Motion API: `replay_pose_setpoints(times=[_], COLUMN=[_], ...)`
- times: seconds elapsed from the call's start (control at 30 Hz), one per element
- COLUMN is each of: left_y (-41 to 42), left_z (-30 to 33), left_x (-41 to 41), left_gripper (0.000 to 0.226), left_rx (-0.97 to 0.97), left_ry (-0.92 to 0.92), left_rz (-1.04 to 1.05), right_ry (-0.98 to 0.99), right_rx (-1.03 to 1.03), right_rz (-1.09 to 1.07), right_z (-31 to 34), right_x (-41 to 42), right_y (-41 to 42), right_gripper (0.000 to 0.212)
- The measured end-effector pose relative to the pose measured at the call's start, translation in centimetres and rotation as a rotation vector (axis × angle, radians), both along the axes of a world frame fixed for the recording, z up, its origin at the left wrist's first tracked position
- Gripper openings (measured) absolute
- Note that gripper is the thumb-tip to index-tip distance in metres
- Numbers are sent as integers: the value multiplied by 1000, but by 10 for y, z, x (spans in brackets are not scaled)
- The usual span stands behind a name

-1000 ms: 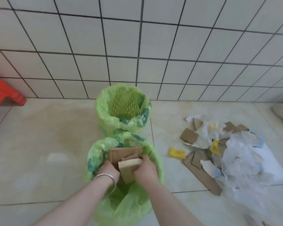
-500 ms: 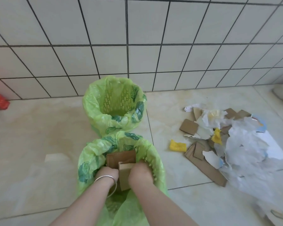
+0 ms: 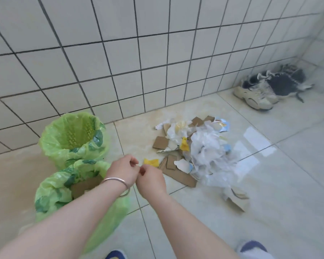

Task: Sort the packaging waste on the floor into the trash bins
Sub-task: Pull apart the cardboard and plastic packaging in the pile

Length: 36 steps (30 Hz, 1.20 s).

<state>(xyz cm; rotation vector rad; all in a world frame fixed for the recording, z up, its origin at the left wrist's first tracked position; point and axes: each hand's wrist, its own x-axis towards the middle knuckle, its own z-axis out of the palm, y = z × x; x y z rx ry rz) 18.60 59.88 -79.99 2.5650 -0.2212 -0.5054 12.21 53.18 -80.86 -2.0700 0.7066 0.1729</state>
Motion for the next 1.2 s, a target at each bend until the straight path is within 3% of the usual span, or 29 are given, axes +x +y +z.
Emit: replay_pose_setpoints(times=[0.13, 0.47, 0.6, 0.7, 0.83, 1.07, 1.2], left_y=[-75, -158, -188, -203, -211, -200, -193], left_z=[-11, -103, -129, -151, -177, -215, -227], left_x=[-20, -32, -32, -29, -9, 30, 38], left_gripper=[19, 28, 28, 25, 23, 29, 24], left_rx=[-8, 114, 84, 84, 112, 229, 207], left_ry=[81, 302, 374, 413, 439, 422, 382], left_rz=[-167, -372, -445, -461, -362, 4, 168], right_ry=[35, 412, 406, 420, 518, 657, 627], right_rx=[-14, -2, -96, -187, -143, 26, 11], right_rz=[-176, -521, -851, -922, -899, -954, -984], right_z=[-20, -125, -146, -163, -183, -222, -243], right_x=[-37, -115, -121, -121, -118, -104, -111], right_y=[-72, -179, -205, -231, -271, -301, -299], right_gripper=[30, 28, 28, 34, 48, 69, 68])
